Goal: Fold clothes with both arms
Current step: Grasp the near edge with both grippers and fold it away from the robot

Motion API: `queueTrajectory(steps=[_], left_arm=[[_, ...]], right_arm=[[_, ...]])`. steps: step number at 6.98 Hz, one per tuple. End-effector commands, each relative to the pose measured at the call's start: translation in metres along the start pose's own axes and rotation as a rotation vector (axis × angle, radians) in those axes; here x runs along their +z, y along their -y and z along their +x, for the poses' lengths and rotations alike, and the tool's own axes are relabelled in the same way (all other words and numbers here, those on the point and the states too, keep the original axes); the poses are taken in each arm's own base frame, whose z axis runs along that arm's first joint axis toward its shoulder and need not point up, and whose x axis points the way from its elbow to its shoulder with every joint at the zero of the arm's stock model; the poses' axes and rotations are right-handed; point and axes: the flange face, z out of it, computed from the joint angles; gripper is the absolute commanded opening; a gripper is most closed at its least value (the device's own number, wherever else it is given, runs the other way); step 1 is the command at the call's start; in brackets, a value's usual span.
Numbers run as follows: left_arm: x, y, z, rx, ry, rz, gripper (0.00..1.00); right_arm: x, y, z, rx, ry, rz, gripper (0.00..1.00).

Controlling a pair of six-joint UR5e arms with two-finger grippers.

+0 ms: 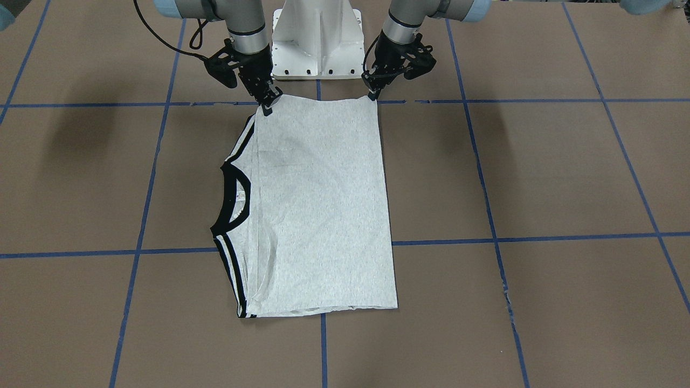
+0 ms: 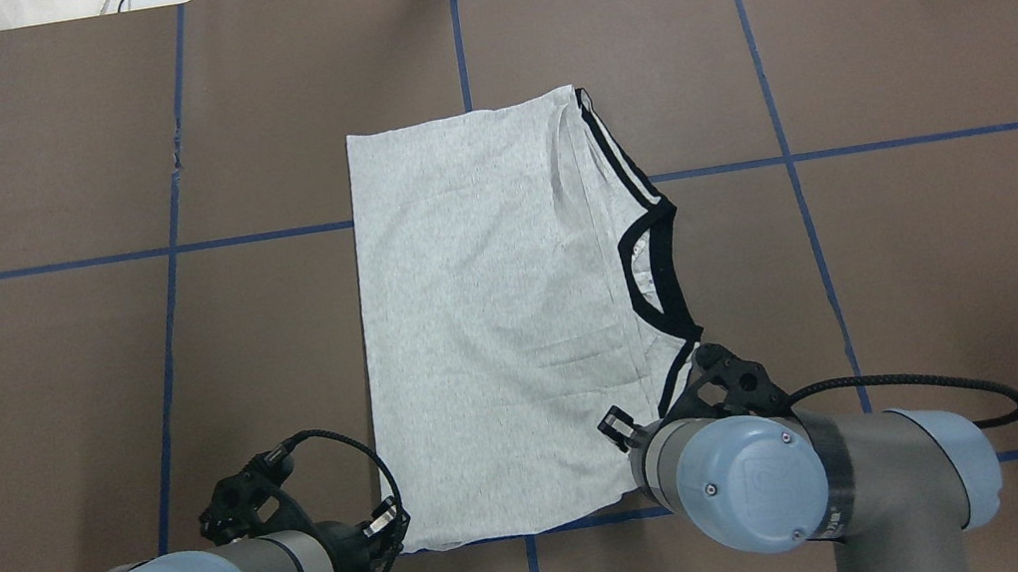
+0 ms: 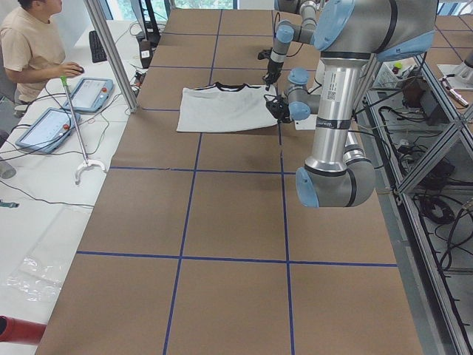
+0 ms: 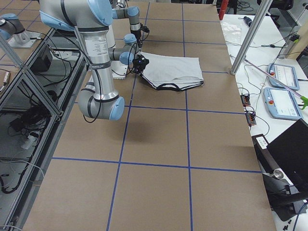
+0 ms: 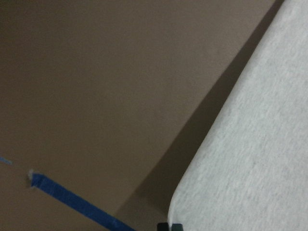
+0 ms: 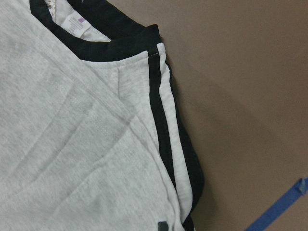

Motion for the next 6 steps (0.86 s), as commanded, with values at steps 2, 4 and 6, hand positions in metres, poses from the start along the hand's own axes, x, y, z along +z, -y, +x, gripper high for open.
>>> queueTrajectory(steps=[2,4,6], left_arm=[[-0.060,-0.029,0.004,-0.016,-0.033,-0.078,0.00],[-0.086,0.006,0.030,0.035,-0.038,-0.064,0.00],[-0.113,0.056,0.071,0.150,-0.115,-0.009,0.00]], right_arm=[[-0.060,-0.009,0.020,0.018,0.047,-0.101,0.00],[-0.074,0.032,-0.011,0.070,0.091,-0.071,0.00],[-0.084,0.076,-0.046,0.067,0.076,-0.064,0.00]])
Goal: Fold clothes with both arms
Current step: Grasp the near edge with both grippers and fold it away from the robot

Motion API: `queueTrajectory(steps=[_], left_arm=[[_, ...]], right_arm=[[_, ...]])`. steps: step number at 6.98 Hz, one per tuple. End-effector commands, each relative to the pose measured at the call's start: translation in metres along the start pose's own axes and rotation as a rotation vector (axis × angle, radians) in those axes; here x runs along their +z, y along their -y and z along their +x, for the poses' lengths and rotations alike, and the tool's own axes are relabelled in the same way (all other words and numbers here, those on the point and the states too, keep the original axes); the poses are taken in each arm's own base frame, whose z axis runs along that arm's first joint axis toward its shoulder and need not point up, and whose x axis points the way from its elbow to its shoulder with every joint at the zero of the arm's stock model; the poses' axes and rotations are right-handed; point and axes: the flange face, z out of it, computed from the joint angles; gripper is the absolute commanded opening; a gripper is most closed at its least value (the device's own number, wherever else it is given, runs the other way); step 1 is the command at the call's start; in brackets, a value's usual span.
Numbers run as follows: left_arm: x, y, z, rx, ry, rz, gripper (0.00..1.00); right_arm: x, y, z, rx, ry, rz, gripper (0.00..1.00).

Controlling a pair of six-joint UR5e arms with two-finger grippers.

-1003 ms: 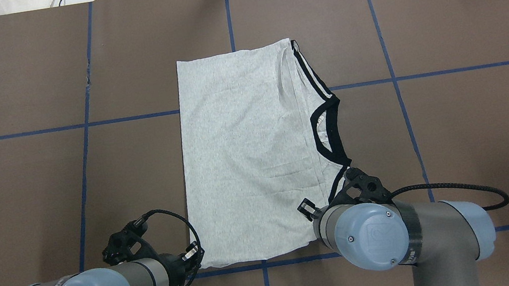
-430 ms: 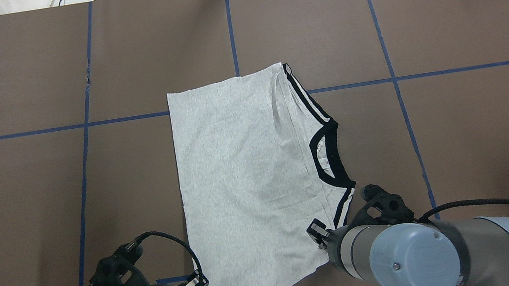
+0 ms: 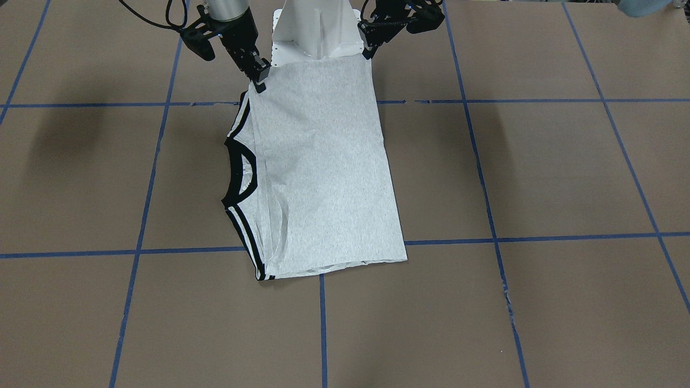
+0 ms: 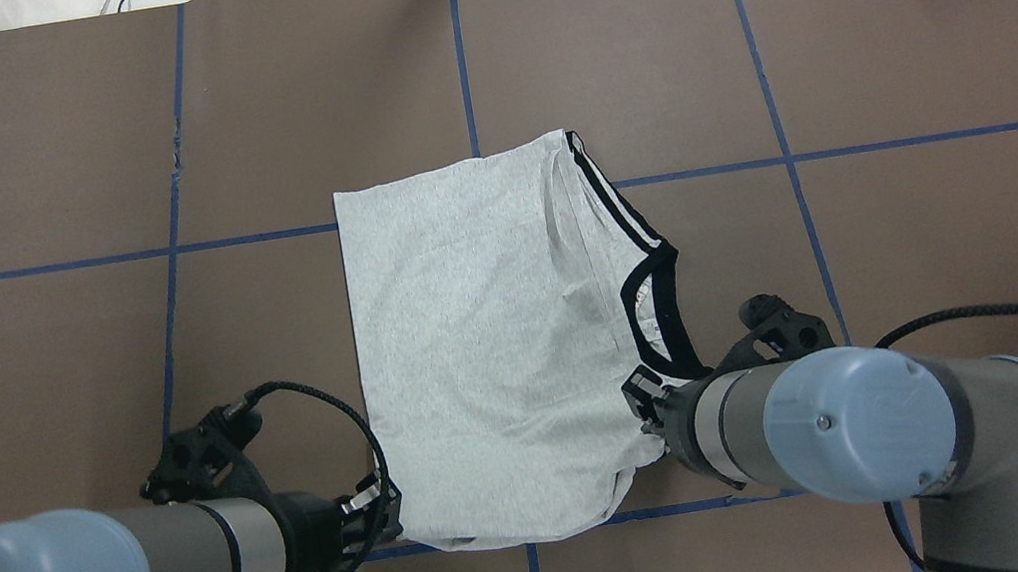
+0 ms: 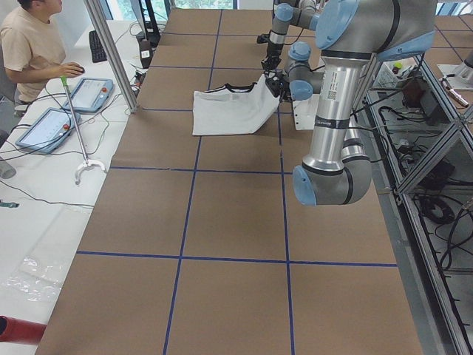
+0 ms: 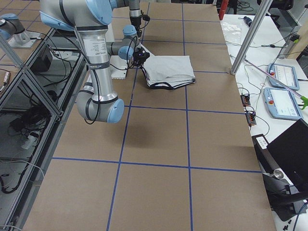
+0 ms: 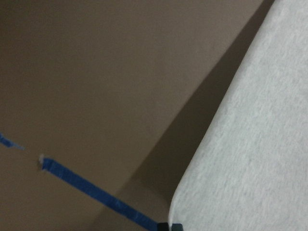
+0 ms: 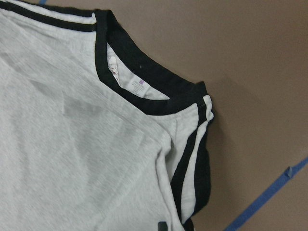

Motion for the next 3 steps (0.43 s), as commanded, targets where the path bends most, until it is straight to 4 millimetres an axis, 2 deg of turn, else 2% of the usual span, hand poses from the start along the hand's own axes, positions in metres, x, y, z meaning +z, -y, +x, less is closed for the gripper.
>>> queueTrajectory(steps=[1,2,3], left_arm=[[-0.018,0.060,0.026,0.131,-0.032,0.093,0.00],[-0.007,0.088,0.039,0.151,-0.020,0.146,0.00],[0.022,0.107,0.045,0.177,0.016,0.176,0.00]], right_arm=[[-0.002,0.037,-0.054,0.013,0.010,0.031,0.00],[0.017,0.045,-0.084,-0.016,0.002,0.050,0.00],[0.022,0.061,-0.103,-0.019,0.004,0.079,0.00]])
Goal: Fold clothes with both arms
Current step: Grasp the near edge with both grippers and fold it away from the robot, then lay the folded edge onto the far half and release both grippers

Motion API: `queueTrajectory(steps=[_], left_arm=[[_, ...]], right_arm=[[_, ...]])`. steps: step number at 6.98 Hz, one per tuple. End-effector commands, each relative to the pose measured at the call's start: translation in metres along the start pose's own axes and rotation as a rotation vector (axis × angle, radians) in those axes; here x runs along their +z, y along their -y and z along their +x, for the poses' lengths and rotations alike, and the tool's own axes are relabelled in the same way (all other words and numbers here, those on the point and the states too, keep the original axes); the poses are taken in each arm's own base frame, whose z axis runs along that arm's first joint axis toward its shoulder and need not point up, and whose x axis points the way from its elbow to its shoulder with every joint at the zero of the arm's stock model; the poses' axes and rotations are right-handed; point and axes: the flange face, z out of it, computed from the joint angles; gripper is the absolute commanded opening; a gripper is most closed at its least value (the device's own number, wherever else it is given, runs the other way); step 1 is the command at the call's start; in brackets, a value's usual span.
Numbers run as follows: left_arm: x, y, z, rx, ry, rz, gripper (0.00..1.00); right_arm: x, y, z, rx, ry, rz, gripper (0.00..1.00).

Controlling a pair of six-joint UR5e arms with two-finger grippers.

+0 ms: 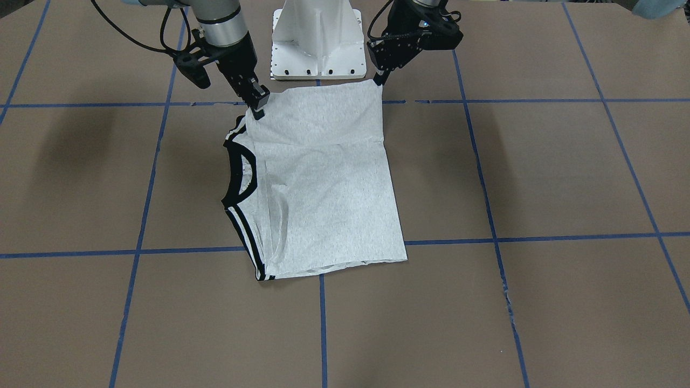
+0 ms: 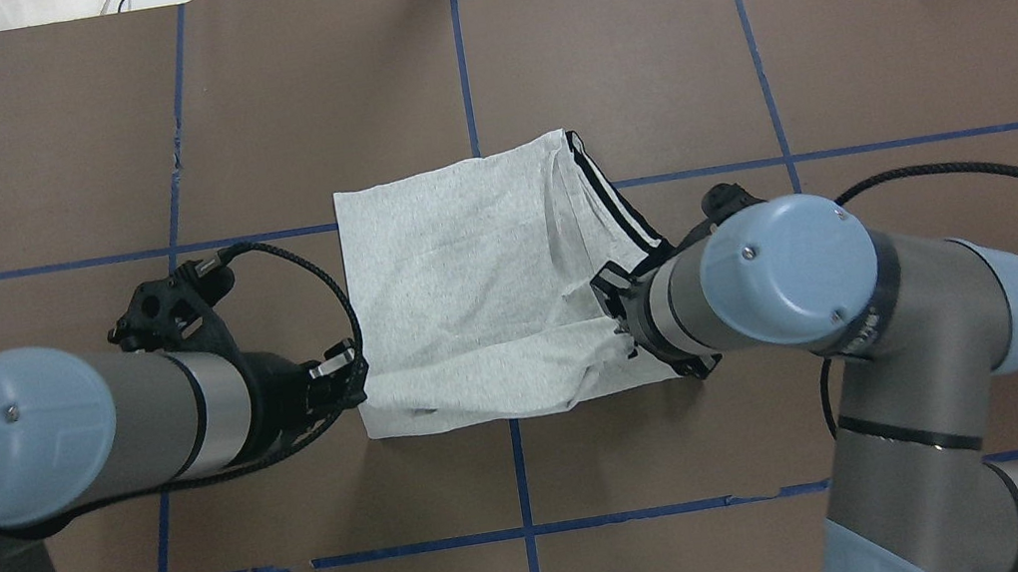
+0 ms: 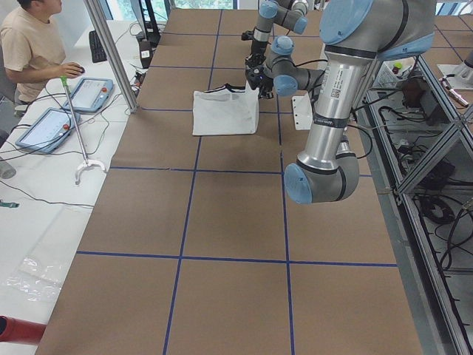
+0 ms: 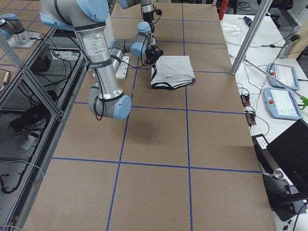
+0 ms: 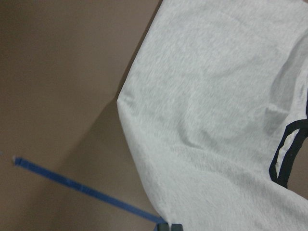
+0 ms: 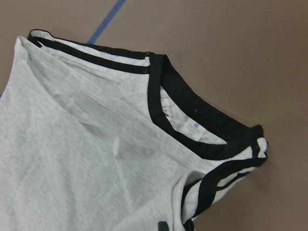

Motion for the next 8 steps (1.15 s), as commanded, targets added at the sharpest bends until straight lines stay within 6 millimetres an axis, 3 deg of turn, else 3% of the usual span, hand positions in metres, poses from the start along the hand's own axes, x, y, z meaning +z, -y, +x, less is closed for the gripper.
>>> queueTrajectory(steps=[1,3,4,6,8], left_arm=[[0.042,0.045,0.010,0.049,0.018,0.067,0.00],[0.058,0.076,0.015,0.030,0.004,0.109,0.00],[0.063,0.080,0.020,0.062,0.010,0.114,0.00],[0.085,0.110,0.024,0.052,0.016,0.149,0.00],[0.106,0.127,0.019,0.050,0.006,0.164,0.00]], right_arm=[[0.013,0.030,-0.034,-0.025,-0.001,0.049,0.00],[0.038,0.031,-0.080,-0.018,-0.014,0.072,0.00],[0.058,0.045,-0.100,-0.004,0.024,0.064,0.00],[0.074,0.075,-0.113,-0.017,0.001,0.059,0.00],[0.088,0.079,-0.113,-0.012,-0.024,0.069,0.00]])
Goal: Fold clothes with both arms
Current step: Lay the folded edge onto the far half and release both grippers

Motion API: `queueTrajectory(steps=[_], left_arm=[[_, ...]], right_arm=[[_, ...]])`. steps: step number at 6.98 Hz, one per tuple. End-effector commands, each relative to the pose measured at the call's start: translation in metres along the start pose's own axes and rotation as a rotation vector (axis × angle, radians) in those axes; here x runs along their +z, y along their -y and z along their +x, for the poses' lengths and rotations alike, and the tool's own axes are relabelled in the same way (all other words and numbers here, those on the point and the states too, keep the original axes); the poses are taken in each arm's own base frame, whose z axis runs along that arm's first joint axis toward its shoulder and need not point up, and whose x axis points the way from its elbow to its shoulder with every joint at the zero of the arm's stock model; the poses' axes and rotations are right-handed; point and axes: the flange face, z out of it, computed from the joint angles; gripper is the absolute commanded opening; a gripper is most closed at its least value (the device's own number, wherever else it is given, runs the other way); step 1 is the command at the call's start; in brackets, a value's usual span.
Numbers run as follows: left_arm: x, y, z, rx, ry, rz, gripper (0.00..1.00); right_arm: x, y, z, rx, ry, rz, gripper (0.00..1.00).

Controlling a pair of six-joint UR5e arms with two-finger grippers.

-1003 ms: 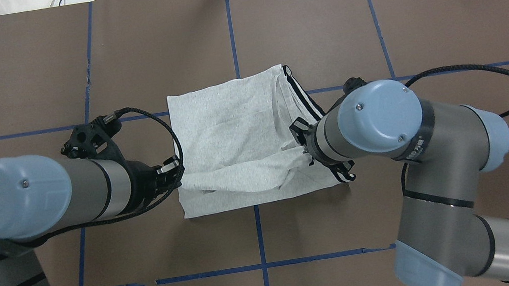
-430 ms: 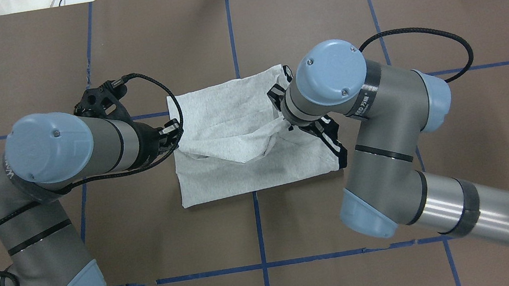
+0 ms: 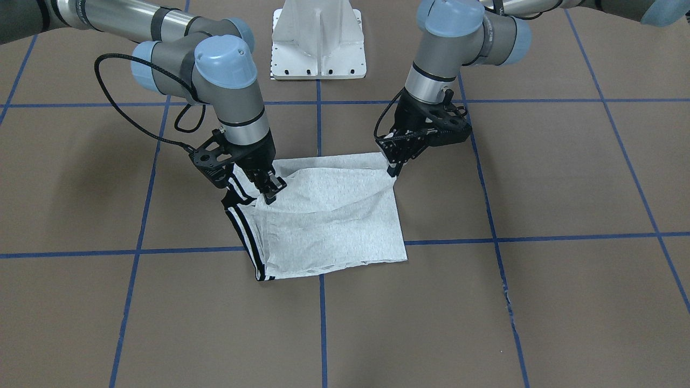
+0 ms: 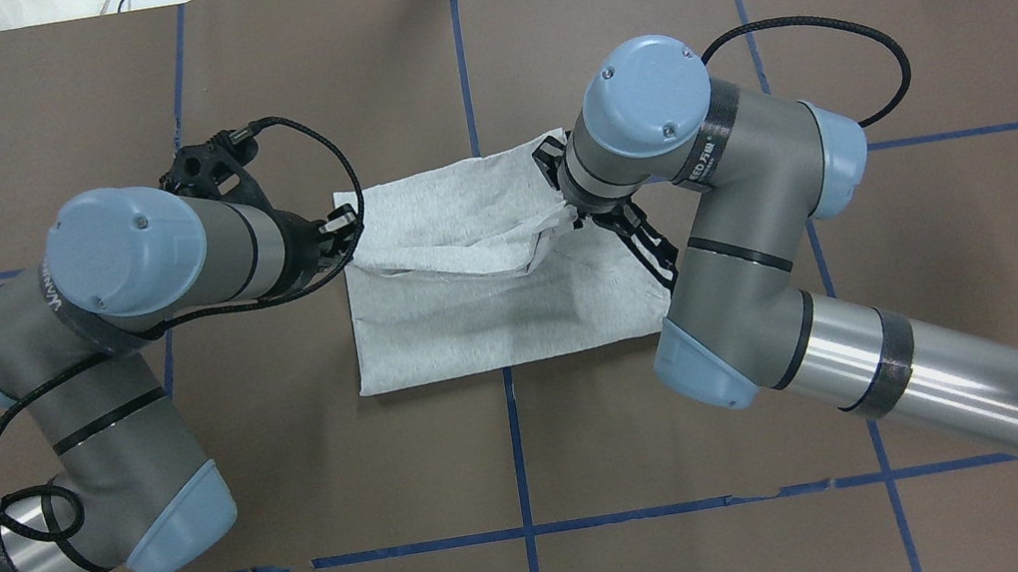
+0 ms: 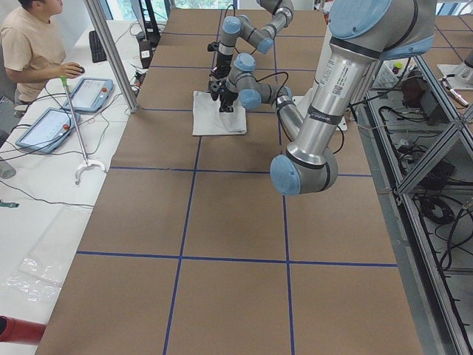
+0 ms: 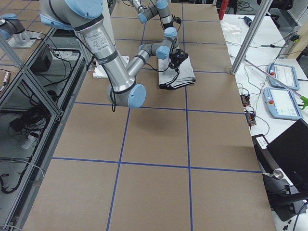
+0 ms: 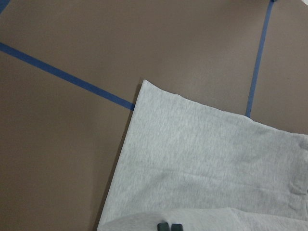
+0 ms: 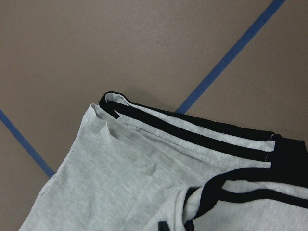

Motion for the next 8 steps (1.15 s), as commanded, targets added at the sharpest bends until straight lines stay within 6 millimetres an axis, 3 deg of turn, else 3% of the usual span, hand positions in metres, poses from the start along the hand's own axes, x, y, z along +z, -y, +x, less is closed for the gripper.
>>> queueTrajectory(steps=[1,6,8], left_arm=[[0.014,0.011,-0.003,-0.004,-0.003,0.014,0.00],[0.013,0.019,-0.005,-0.010,-0.001,0.026,0.00],[0.018,0.025,-0.007,0.025,0.011,0.033,0.00]], right_arm=[[0.007,0.004,-0.003,0.001,-0.011,0.005,0.00],[0.012,0.012,-0.023,0.006,-0.018,0.017,0.00],[0.025,0.013,-0.031,0.007,-0.042,0.027,0.00]])
